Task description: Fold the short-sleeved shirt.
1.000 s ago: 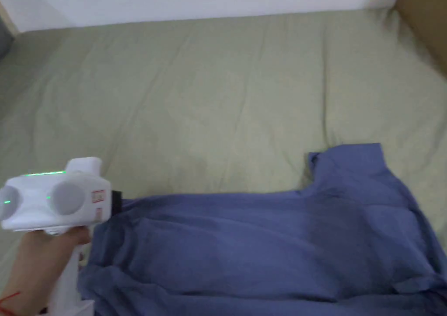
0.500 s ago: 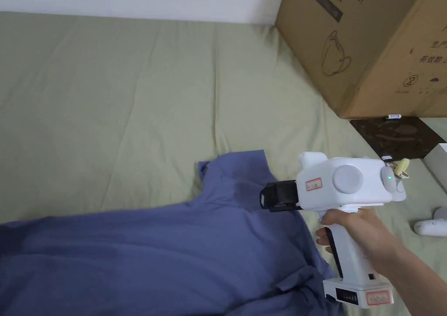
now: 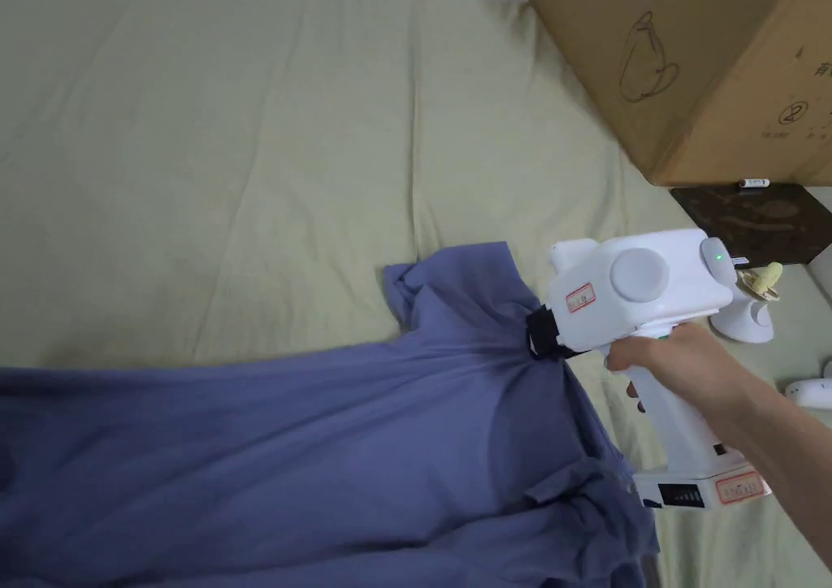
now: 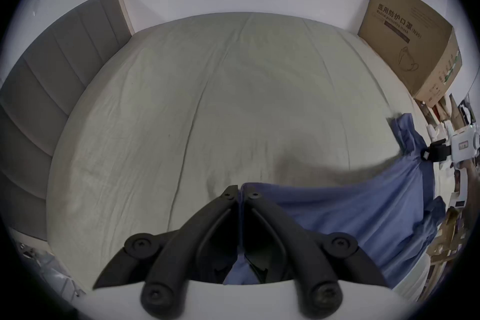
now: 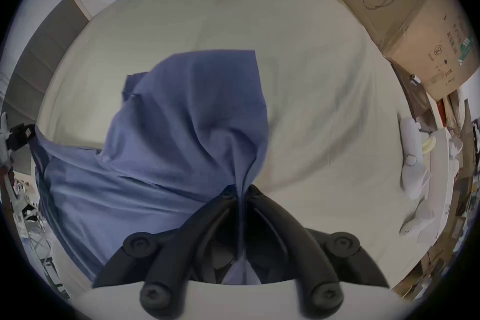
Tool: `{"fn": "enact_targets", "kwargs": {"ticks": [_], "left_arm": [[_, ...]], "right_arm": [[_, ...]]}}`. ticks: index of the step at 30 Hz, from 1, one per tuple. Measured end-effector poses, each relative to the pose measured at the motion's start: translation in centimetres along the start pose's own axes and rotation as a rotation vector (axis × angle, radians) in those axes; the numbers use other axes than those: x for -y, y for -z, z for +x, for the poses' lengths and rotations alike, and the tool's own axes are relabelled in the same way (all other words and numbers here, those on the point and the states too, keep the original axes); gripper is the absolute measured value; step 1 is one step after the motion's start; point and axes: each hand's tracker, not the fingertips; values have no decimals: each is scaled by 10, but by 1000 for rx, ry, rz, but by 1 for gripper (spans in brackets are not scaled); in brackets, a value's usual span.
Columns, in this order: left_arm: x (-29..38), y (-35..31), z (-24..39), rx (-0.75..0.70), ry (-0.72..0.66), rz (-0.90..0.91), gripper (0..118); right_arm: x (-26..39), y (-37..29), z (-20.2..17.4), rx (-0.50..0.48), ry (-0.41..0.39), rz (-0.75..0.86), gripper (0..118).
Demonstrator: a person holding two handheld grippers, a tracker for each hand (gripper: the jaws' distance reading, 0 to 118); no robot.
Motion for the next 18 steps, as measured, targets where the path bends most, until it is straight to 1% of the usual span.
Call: {"fn": "enact_targets", "kwargs": {"ticks": [1, 2, 4, 5, 9, 10, 13, 16, 18], "left_arm": [[-2, -1, -2, 3, -5, 8, 1], [-3, -6, -2, 5, -9, 19, 1], [-2, -17, -2, 11, -8, 32, 1], [-1, -25, -2, 14, -5, 39, 1], [20, -69, -3, 5, 34, 90, 1], [26, -80, -4, 4, 45, 95, 1], [52, -109, -8, -6, 60, 96, 1], [79, -124, -14, -22, 70, 75, 1], [100, -127, -19, -27, 68, 41, 1]], "right_arm": [[0, -4, 1, 2, -12, 8, 3], [0, -11, 4, -22, -17, 32, 3], [4, -30, 7, -59, 25, 99, 3], [8, -42, 8, -72, 20, 131, 3], [49, -99, -15, -58, -44, 250, 3], [57, -110, -12, -73, -45, 275, 3], [99, -143, -20, -88, -37, 332, 3], [143, -163, -25, -76, -41, 367, 3], [170, -168, -27, -81, -42, 362, 3]]}}
